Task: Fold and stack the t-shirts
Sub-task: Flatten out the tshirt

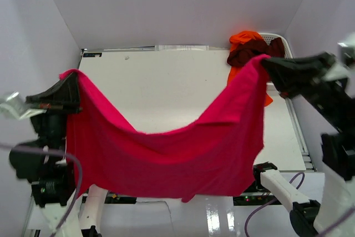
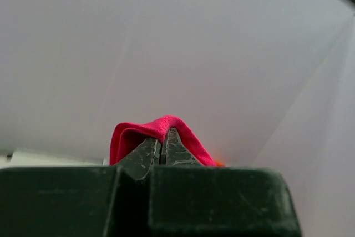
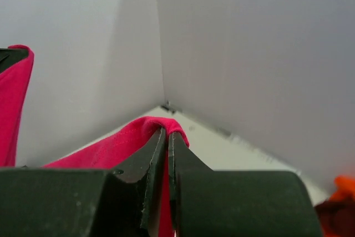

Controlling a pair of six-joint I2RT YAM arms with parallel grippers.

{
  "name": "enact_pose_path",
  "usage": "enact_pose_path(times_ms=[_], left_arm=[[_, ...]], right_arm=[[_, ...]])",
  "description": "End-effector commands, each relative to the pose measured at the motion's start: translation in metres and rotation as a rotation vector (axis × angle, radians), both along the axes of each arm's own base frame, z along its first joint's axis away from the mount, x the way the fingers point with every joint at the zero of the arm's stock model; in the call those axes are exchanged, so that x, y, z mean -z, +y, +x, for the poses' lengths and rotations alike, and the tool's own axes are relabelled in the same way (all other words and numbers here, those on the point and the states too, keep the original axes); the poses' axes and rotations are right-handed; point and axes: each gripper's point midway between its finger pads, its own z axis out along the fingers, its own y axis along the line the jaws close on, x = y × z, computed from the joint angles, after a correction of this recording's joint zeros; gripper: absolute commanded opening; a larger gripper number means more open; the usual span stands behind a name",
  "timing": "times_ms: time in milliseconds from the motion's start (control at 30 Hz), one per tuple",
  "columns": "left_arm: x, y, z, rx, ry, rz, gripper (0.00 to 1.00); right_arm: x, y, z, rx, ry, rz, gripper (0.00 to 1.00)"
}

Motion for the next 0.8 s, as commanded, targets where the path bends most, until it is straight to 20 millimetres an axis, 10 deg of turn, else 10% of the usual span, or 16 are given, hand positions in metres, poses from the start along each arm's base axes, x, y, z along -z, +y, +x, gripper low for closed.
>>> enact_pose_path(times_ms=[0,267,333,400,433,467,600,767], left_arm=[[0.096,0.008,0.106,0.004,0.335,-0.049,0.0],[0.211,0.014,0.232,0.023,0.64,-0.105,0.0],[0.224,0.018,0.255,0.013,0.663,-0.125,0.0],[0.23,0.02,0.293,0.017,0.678,-0.132,0.0],[0.229,0.02,0.306,0.019,0.68,-0.136,0.0],[0.247,0.022,0.33,0.021,0.727,-0.142,0.0],[0.171,0.018,0.368,0.061,0.596,-0.11,0.0],[0.1,0.012,0.346,0.084,0.414,-0.05,0.0]], right_arm=[[0.094,0.013,0.129,0.073,0.428,-0.016,0.08],[0.198,0.039,0.264,0.082,0.807,-0.046,0.08],[0.183,0.047,0.29,0.062,0.795,-0.043,0.08],[0.21,0.06,0.338,0.039,0.868,-0.051,0.08],[0.168,0.063,0.346,0.02,0.781,-0.028,0.08],[0.194,0.071,0.381,0.006,0.84,-0.023,0.08],[0.138,0.073,0.396,-0.13,0.688,0.065,0.08],[0.065,0.049,0.333,-0.149,0.337,0.035,0.08]])
